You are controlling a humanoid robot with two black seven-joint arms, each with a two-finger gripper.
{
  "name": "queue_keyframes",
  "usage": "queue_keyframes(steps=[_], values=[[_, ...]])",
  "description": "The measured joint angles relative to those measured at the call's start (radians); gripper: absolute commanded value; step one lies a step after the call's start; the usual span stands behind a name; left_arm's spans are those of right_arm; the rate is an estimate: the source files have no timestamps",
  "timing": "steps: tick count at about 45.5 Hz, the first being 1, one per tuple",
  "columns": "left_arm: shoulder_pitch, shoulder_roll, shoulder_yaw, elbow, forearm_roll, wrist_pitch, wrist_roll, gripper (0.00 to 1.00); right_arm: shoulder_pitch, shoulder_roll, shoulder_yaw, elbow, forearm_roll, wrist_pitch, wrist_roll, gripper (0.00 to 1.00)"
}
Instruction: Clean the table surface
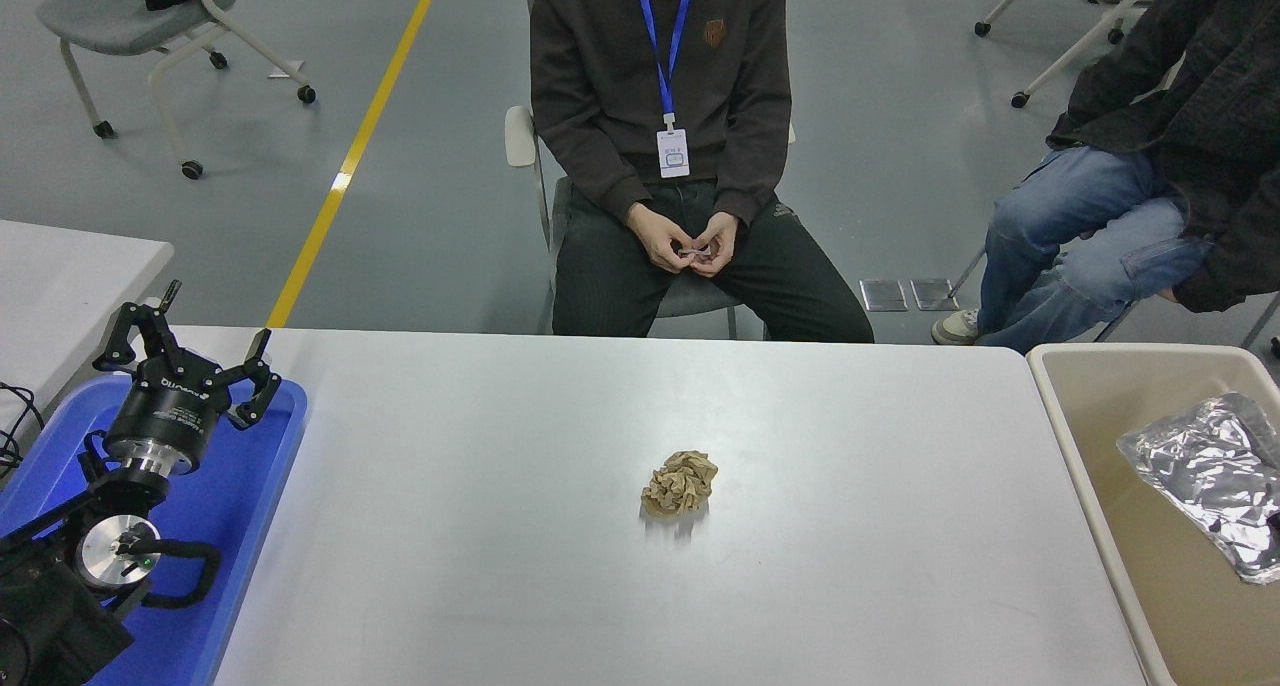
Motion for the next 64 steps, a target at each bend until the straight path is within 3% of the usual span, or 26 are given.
queue_keyframes(steps=[17, 18, 21, 25, 64], values=[[0.0, 0.0, 0.0, 0.0, 0.0, 0.0, 0.0, 1.0, -0.014, 0.009, 0.002, -0.009, 0.002, -0.009, 0.0, 0.0], [0.0, 0.0, 0.0, 0.0, 0.0, 0.0, 0.0, 1.0, -0.014, 0.009, 0.003, -0.009, 0.002, -0.009, 0.0, 0.1], [0.0, 0.0, 0.0, 0.0, 0.0, 0.0, 0.0, 1.0, -0.014, 0.009, 0.006, -0.01, 0.002, -0.011, 0.0, 0.72], [0.0, 0.0, 0.0, 0.0, 0.0, 0.0, 0.0, 1.0, -0.015, 0.01, 0.015, -0.019, 0.003, -0.023, 0.0, 1.0], [0.0, 0.0, 0.0, 0.0, 0.0, 0.0, 0.0, 1.0, 0.01, 0.034, 0.041, -0.054, 0.005, -0.075, 0.001, 1.0]])
